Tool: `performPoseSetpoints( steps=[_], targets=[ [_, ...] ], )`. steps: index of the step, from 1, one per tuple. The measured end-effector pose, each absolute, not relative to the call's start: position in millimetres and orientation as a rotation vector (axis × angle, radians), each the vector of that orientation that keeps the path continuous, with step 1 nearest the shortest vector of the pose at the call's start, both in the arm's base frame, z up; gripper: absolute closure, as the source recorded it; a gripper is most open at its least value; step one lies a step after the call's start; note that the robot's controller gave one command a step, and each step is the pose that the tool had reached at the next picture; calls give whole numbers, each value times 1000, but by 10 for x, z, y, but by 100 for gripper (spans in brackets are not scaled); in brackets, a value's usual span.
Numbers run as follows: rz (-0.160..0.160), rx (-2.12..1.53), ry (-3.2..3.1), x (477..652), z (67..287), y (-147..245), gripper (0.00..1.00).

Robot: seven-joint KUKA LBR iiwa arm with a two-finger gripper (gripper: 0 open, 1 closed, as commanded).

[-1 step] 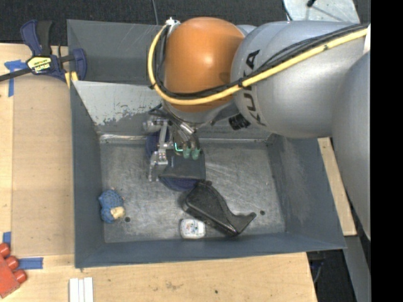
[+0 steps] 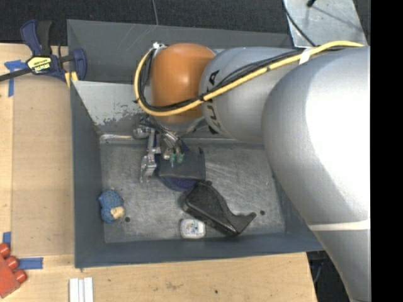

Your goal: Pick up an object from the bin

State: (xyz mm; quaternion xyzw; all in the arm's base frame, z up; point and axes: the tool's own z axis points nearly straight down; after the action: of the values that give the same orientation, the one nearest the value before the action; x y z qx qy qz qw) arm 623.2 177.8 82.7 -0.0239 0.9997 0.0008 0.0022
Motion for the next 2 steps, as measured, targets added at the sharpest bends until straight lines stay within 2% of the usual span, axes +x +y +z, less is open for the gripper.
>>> performPoseSetpoints(
  steps=[1, 2],
  targets=[
    [7, -11, 3130, 5938, 757, 980, 0],
    [8, -18, 3118, 5973, 790, 1008, 100]
  ],
)
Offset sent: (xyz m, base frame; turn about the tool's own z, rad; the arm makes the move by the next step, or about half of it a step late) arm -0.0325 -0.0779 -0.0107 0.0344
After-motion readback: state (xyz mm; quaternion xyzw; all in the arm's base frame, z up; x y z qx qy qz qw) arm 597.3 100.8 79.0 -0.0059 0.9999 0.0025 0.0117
